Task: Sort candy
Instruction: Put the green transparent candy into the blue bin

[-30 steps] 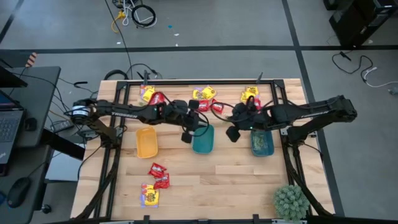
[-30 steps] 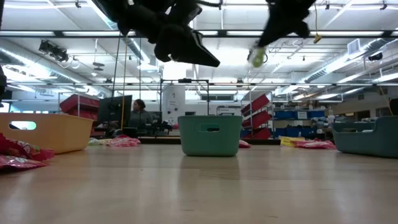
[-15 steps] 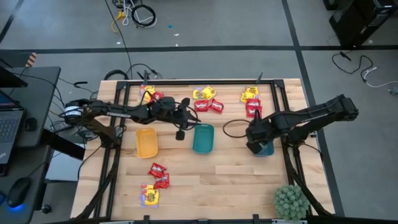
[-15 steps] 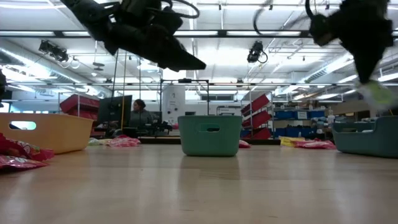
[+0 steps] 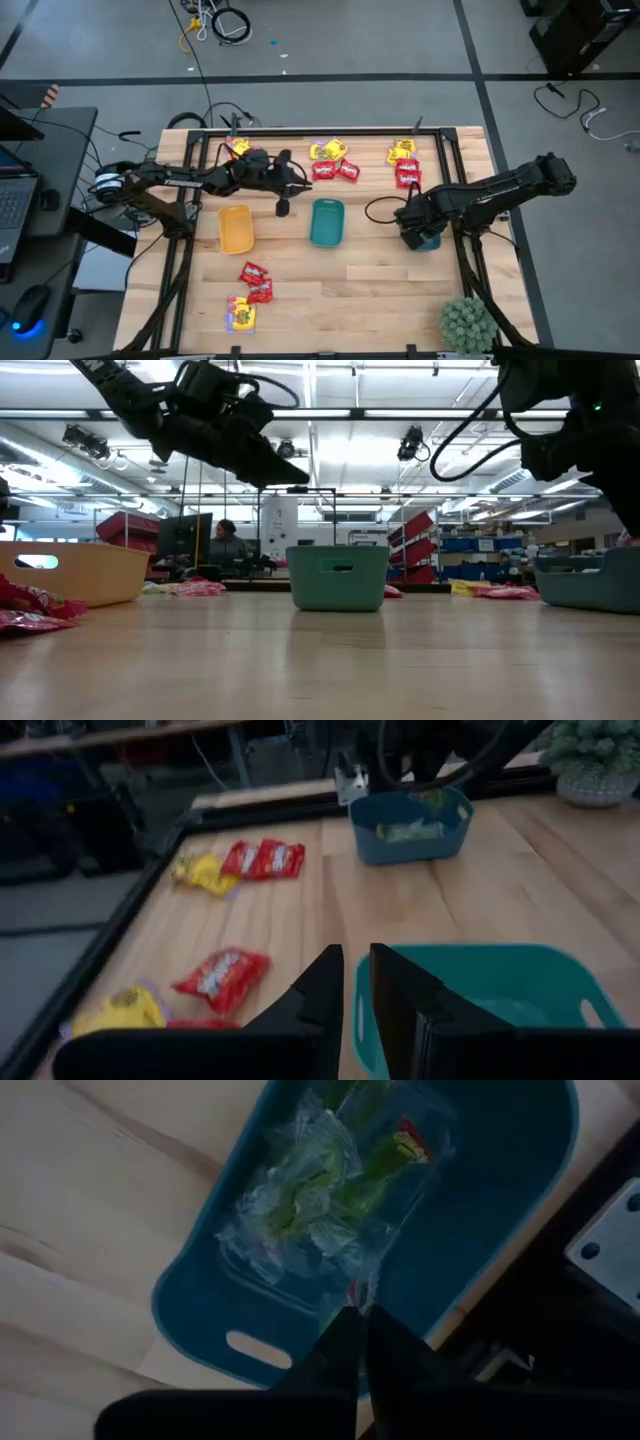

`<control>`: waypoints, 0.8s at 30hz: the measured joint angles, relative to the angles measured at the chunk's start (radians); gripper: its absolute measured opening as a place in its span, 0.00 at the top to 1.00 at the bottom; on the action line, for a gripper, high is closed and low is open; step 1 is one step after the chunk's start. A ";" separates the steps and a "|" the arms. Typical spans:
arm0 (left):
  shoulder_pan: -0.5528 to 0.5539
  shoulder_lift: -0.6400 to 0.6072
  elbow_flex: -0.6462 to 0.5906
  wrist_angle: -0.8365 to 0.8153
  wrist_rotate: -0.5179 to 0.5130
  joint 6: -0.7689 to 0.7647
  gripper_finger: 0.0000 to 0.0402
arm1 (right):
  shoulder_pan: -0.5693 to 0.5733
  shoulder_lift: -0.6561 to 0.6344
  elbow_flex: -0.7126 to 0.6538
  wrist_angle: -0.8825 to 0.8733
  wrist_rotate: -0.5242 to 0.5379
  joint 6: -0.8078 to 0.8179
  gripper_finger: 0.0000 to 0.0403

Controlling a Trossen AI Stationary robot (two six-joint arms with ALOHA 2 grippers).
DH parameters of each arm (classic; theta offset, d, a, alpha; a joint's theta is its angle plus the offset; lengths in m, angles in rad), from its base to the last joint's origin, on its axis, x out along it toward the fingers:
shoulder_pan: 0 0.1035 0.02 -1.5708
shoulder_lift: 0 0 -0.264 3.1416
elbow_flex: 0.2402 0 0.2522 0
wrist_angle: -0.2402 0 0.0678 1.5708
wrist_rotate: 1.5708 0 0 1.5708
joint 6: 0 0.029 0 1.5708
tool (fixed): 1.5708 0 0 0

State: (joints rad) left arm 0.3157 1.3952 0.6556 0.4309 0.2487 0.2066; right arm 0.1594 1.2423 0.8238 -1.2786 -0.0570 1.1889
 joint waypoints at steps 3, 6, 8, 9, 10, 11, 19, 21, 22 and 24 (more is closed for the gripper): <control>0.025 0.002 -0.008 -0.017 0.012 -0.018 0.87 | -0.006 0.000 0.017 -0.013 0.009 -0.004 0.89; 0.051 0.001 -0.007 -0.026 0.039 -0.031 0.87 | -0.008 0.000 0.067 -0.053 0.038 -0.012 0.79; 0.071 0.001 -0.007 -0.034 0.055 -0.035 0.88 | -0.008 0.000 0.111 -0.077 0.068 -0.029 0.71; 0.083 0.001 -0.007 -0.036 0.064 -0.036 0.89 | -0.008 0.000 0.136 -0.083 0.089 -0.044 0.68; 0.095 0.001 -0.007 -0.037 0.080 -0.042 0.90 | -0.010 0.000 0.161 -0.082 0.114 -0.062 0.65; 0.109 0.001 -0.007 -0.038 0.100 -0.049 0.91 | -0.015 0.000 0.184 -0.075 0.142 -0.084 0.61; 0.191 0.002 -0.068 0.065 0.222 -0.087 0.99 | -0.187 0.030 0.220 0.397 0.251 -0.444 0.65; 0.208 0.002 -0.105 0.129 0.230 -0.113 0.99 | -0.257 0.072 0.219 0.542 0.233 -0.540 0.72; 0.216 0.002 -0.124 0.163 0.235 -0.128 0.99 | -0.289 0.097 0.219 0.616 0.206 -0.589 0.76; 0.230 0.002 -0.162 0.225 0.245 -0.153 0.99 | -0.351 0.152 0.219 0.748 0.148 -0.662 0.81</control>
State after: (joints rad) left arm 0.5456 1.3968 0.4941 0.6561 0.4933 0.0540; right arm -0.1912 1.3943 1.0431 -0.5309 0.0908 0.5270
